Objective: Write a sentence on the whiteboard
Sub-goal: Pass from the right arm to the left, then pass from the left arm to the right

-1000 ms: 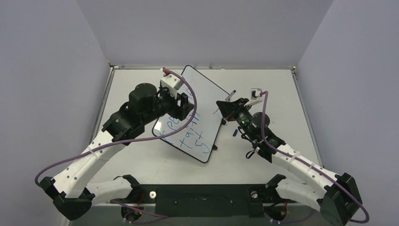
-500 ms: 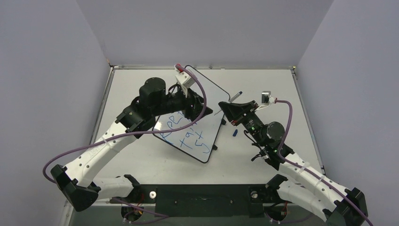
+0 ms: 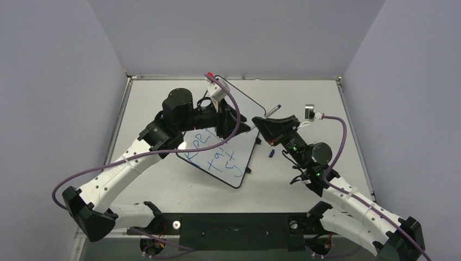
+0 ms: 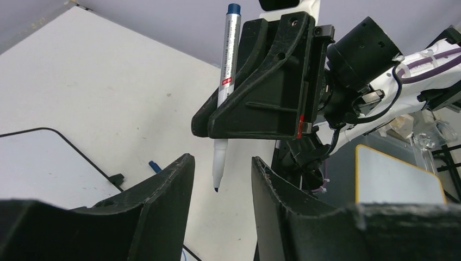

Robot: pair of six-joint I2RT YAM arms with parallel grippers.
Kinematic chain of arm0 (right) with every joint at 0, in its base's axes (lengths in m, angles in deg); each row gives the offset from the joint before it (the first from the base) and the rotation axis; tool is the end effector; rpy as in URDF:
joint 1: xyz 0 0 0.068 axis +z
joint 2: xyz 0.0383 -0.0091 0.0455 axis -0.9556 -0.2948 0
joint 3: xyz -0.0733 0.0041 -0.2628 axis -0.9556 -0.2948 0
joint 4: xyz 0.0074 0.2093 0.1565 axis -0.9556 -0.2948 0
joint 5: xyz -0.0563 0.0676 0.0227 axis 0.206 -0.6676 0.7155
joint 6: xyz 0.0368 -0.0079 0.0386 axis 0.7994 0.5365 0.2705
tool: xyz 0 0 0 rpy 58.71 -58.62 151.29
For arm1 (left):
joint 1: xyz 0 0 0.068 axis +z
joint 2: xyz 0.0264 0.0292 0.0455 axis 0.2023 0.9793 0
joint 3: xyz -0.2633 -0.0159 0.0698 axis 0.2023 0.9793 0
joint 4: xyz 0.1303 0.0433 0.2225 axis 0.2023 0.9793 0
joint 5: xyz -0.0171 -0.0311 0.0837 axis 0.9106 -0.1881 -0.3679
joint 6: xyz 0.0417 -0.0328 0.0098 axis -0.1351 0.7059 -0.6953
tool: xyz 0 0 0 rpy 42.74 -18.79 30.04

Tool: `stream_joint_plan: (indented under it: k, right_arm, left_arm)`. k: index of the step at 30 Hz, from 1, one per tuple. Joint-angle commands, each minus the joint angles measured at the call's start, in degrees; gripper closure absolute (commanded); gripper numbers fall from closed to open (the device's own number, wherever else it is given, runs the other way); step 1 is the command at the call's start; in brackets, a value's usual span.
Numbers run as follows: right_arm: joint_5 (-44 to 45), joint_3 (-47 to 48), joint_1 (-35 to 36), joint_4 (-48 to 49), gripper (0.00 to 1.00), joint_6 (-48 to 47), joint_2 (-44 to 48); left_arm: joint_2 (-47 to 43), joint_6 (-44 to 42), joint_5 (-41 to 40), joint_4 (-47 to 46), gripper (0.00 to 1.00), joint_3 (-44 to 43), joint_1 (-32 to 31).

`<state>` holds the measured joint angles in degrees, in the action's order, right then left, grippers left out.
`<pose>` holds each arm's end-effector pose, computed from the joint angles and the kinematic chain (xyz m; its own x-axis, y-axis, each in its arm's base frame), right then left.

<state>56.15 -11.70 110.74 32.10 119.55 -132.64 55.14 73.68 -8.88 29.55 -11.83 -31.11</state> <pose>0.1504 0.1256 0.3418 -0.3667 0.6676 -0.6480 -0.7171 0.2409 0.6540 0.1882 -0.2006 0.4346 -0.3255 -0.0200 -0.9453 0.9123 0.2561 -0.3196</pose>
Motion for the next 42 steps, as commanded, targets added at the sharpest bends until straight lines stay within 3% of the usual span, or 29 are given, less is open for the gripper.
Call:
stream_joint_plan:
  k: [1, 10, 12, 13, 15, 19, 24, 26, 31, 39, 42]
  right_arm:
    - [-1.91, 1.21, -0.17, 4.06, 1.0, 1.2, 0.17]
    - [-3.23, 1.73, -0.08, 5.93, 1.0, 2.55, -1.65]
    - [-3.65, 1.68, -0.07, 6.38, 1.0, 2.88, -2.13]
    - [-3.76, 1.71, -0.02, 6.45, 1.0, 3.0, -2.39]
    - [-4.3, 1.7, -0.01, 6.32, 1.0, 2.86, -2.41]
    - [-5.61, 2.44, -0.09, 1.34, 1.0, 0.35, -0.96]
    - [-10.85, 4.84, -0.28, -8.58, 0.73, -3.77, 0.31]
    - [-13.47, 5.62, -0.56, -10.13, 0.72, -4.16, 0.33]
    - [-18.31, 7.02, -0.88, -12.29, 0.75, -4.89, 0.5]
    - [-18.95, 7.01, -0.95, -11.47, 0.88, -4.23, -0.98]
    - [-19.83, 6.95, -0.97, -11.66, 0.87, -4.23, -1.68]
  left_arm:
    - [2.3, 0.69, 3.08, -2.78, 0.61, -1.73, -0.26]
    - [5.29, 0.64, 5.74, -2.22, 0.65, -2.52, -0.55]
    - [5.57, 0.7, 6.07, -2.24, 0.81, -2.84, -0.81]
    - [5.86, 0.49, 5.91, -1.98, 0.95, -3.06, -0.87]
    - [5.72, -0.33, 4.93, -1.07, 1.0, -3.49, -0.83]
    - [5.36, -4.35, 4.4, 4.65, 1.0, -5.43, -0.9]
    - [5.35, -11.79, 5.4, 16.29, 1.0, -9.38, -0.87]
    - [5.41, -14.47, 6.2, 20.56, 1.0, -10.69, -0.89]
    - [4.96, -19.68, 8.21, 27.47, 1.0, -12.46, -0.87]
    - [4.59, -22.4, 9.16, 29.36, 1.0, -12.61, -0.9]
    - [4.96, -22.94, 8.56, 29.95, 1.0, -13.08, -0.81]
